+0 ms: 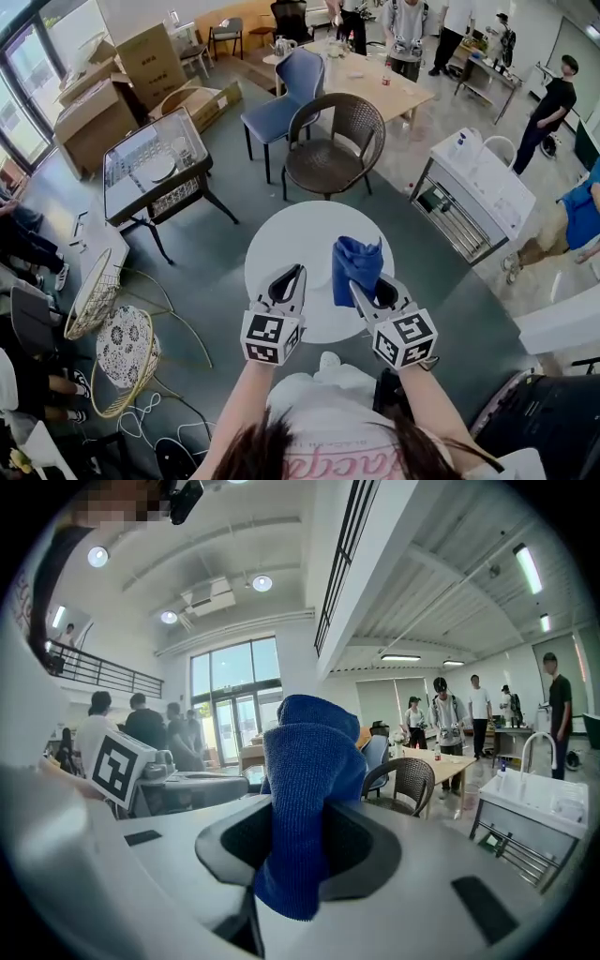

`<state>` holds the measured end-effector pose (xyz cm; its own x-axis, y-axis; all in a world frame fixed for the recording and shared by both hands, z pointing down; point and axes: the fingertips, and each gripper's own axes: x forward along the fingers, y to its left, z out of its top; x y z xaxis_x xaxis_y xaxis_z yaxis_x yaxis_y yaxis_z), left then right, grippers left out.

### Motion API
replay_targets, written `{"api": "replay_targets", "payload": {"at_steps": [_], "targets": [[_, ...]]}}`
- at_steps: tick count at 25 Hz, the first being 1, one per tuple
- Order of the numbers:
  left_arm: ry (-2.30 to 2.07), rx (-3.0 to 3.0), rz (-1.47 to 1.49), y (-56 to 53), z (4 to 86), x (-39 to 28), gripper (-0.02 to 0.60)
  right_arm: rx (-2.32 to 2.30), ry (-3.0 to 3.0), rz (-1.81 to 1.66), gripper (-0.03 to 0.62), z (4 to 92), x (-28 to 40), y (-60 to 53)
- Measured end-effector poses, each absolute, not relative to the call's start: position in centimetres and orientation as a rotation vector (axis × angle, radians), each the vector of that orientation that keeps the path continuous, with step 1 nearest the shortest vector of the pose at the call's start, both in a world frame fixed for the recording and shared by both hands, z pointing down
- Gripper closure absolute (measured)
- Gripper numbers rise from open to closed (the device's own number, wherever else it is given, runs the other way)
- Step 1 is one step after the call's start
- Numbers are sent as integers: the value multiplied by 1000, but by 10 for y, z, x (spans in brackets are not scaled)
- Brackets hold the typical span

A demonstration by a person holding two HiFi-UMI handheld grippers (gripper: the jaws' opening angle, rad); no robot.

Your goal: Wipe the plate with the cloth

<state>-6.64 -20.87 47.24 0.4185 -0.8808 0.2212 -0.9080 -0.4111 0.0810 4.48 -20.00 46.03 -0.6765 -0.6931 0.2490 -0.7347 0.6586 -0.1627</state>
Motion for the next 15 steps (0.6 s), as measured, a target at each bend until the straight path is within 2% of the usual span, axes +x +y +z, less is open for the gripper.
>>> {"api": "replay_targets", "payload": {"at_steps": [2,5,10,15], "targets": [[-1563,2466,242,-224,485,-68,557,1170,-2697,388,461,467,43,-217],[-1497,2448,312,-241,511,-71,485,1173,-2676,417,461,481,40,-237],[-1338,2363,476,-265,573,-82,446,1200,-2621,462,461,508,27,-261],[-1178,2179,612,-283,652,-92,446,1213,-2546,507,461,541,15,-275]]}}
